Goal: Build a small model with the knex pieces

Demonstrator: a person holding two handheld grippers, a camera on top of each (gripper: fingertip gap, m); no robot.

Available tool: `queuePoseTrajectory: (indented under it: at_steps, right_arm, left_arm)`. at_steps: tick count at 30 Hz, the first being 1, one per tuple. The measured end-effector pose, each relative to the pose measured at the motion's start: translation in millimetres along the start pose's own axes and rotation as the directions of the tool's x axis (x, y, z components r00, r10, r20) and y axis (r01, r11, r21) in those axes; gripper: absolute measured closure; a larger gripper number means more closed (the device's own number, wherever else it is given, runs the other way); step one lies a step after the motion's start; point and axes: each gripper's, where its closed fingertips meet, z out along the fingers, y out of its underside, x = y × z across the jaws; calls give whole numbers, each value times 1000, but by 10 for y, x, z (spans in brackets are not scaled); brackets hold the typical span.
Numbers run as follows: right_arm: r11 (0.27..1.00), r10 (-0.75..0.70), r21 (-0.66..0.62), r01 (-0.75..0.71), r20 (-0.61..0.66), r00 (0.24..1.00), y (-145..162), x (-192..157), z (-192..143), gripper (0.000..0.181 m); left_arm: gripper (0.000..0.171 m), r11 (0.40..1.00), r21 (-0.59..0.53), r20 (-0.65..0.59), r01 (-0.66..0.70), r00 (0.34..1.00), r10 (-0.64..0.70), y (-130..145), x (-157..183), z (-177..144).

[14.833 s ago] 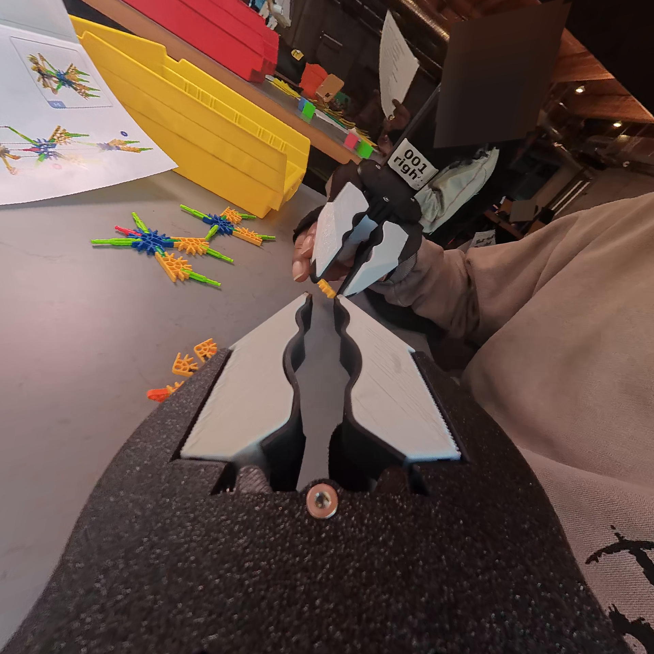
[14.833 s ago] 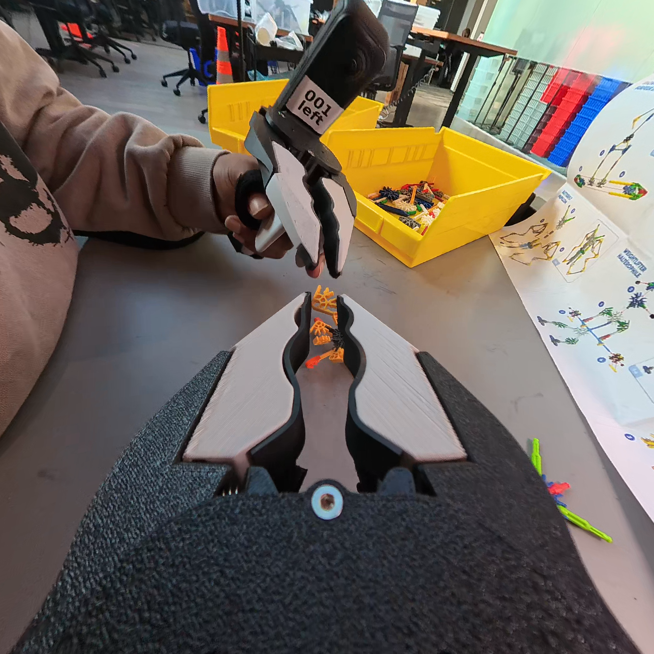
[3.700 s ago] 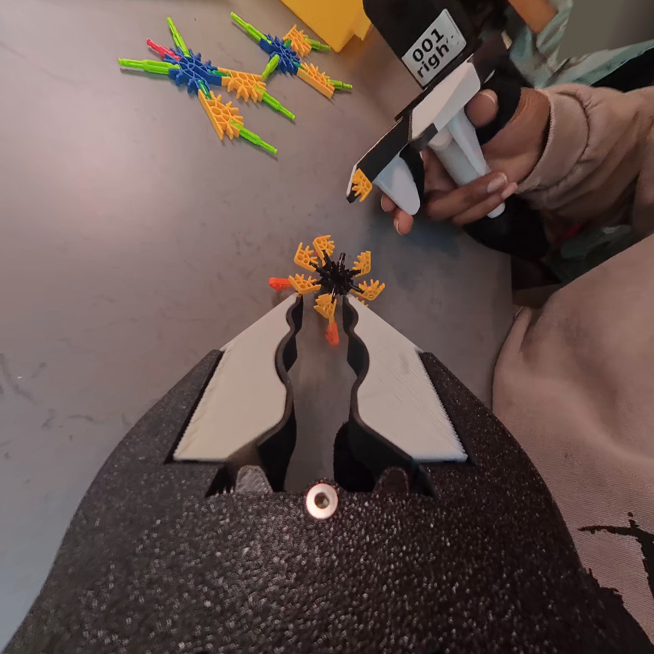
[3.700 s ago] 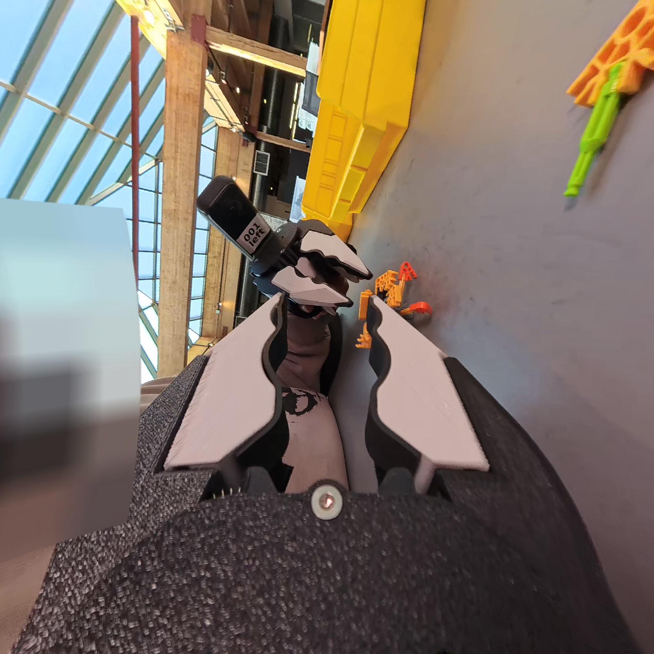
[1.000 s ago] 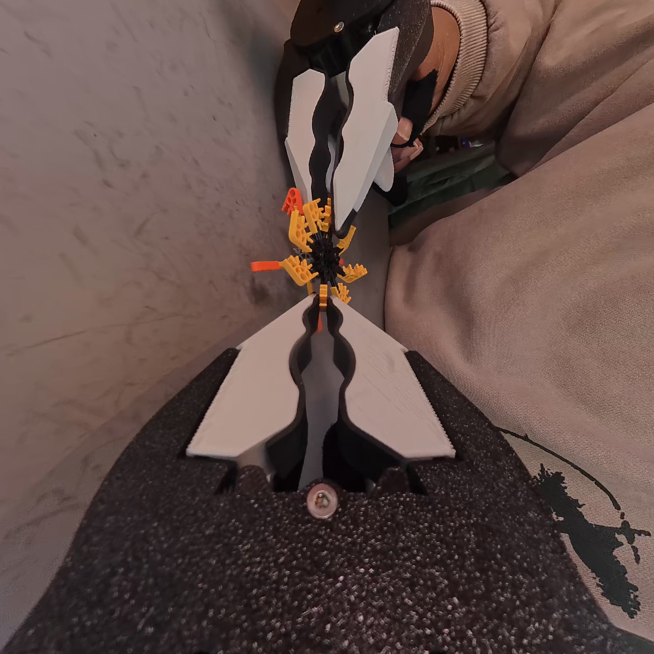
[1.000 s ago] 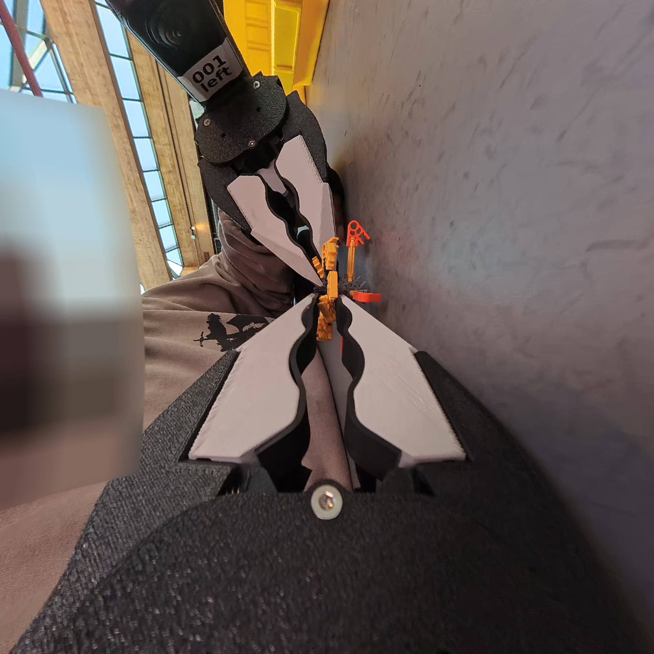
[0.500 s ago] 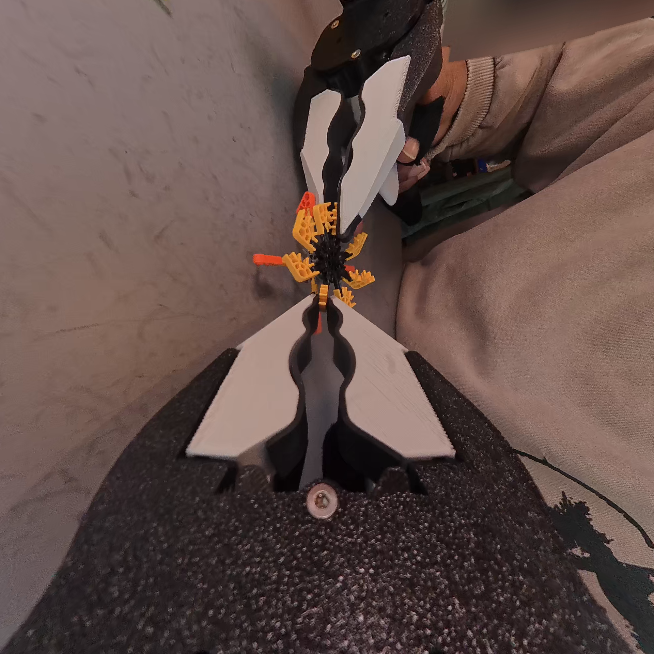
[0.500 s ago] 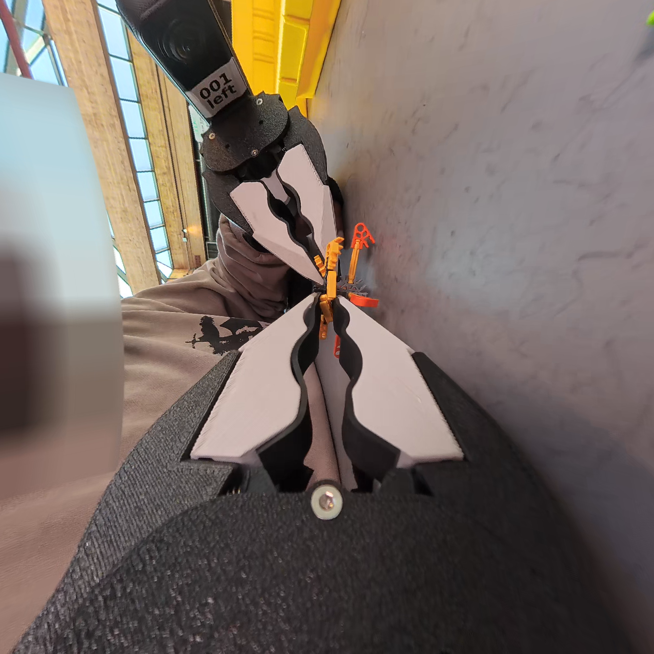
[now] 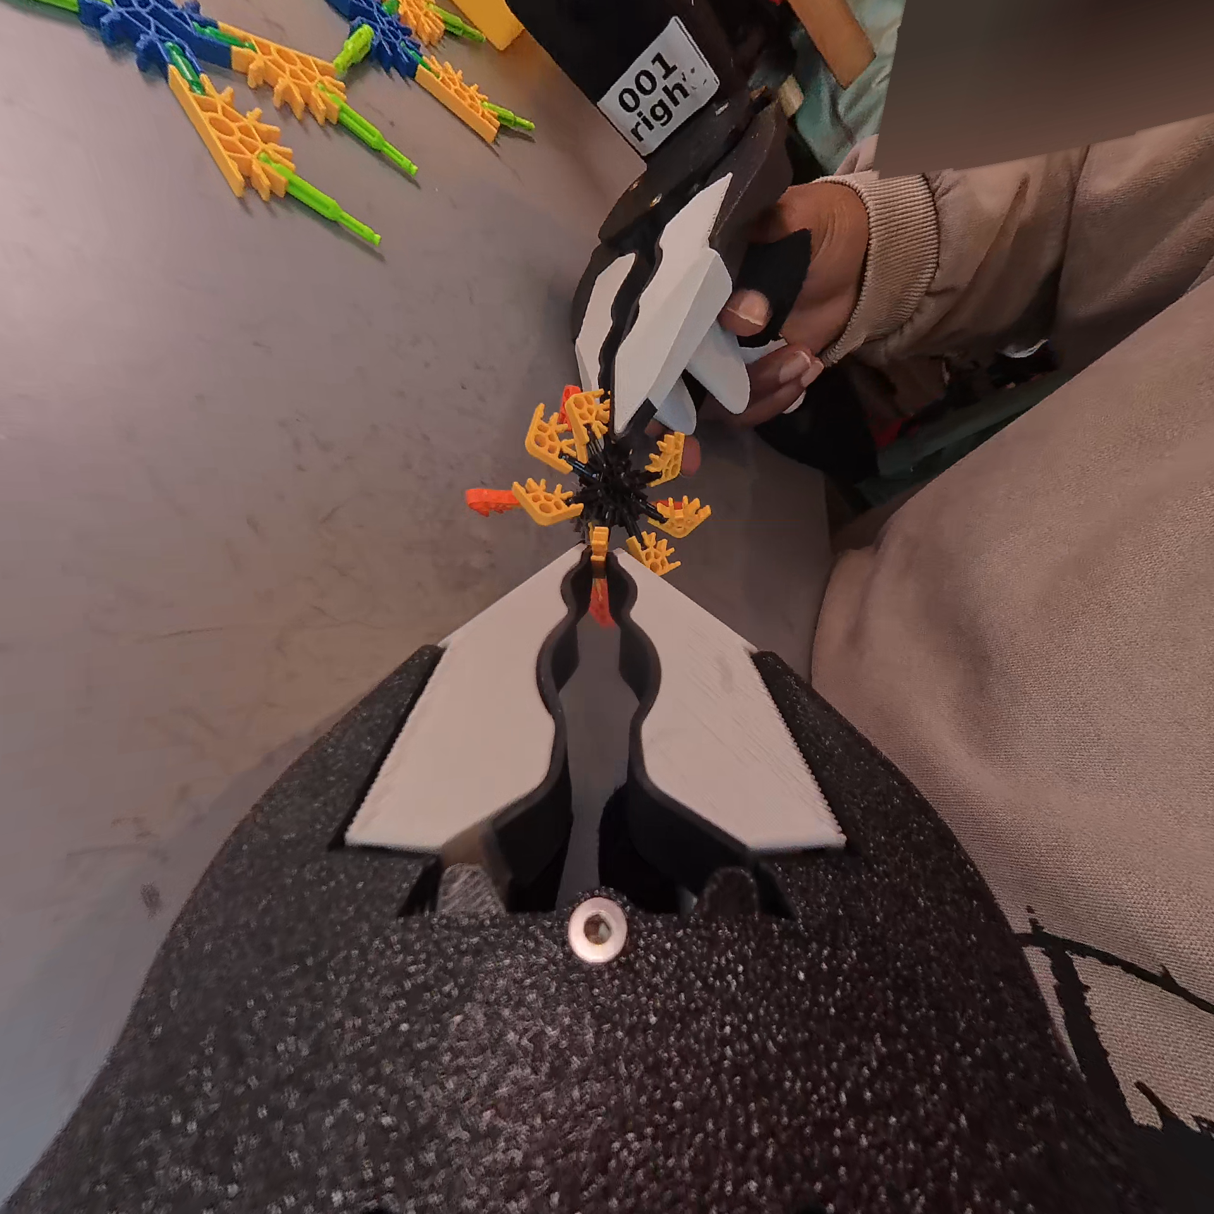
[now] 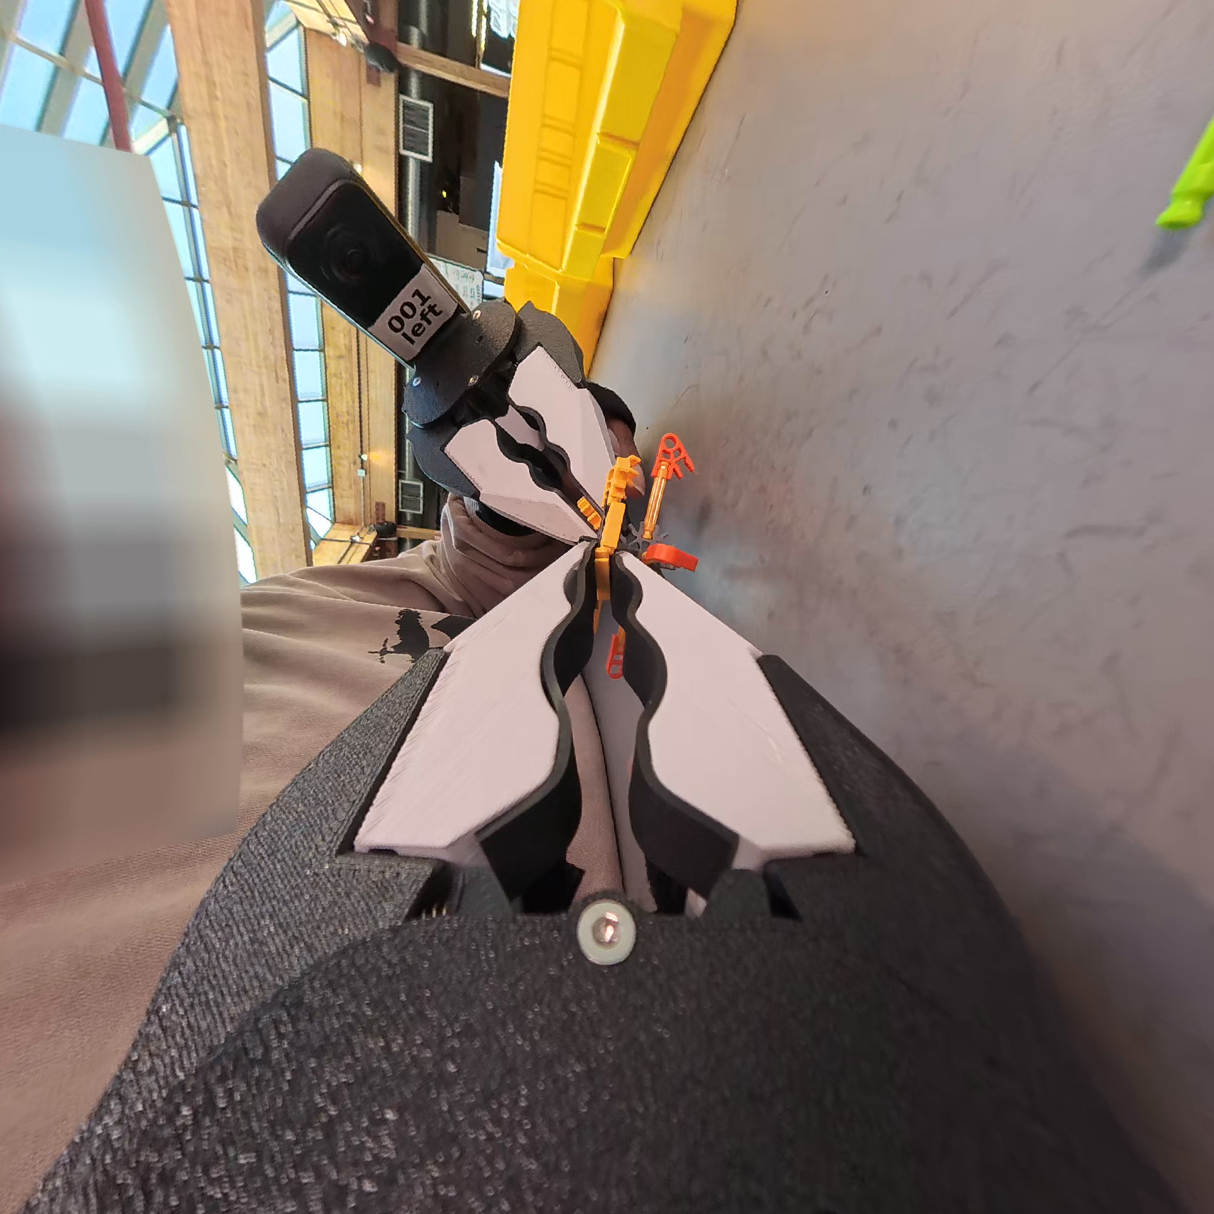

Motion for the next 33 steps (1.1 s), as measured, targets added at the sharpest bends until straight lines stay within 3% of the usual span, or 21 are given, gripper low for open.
queuePoseTrajectory:
  at_steps: [11, 21, 33]
  right_arm:
    - [999, 46, -8, -45, 42, 998, 4, -21, 23, 166]
    - [999, 18, -50, -18, -4, 1000, 64, 43, 33, 177]
    - [987, -158, -12, 158, -33, 987, -4, -4, 19, 177]
  left_arm:
    - [168, 999, 14, -44, 32, 999, -31, 41, 23, -7]
    - [168, 1000, -7, -1, 8, 1000, -8, 73, -30, 6]
    - [168, 993, 49, 125, -110, 987, 103, -42, -57, -34]
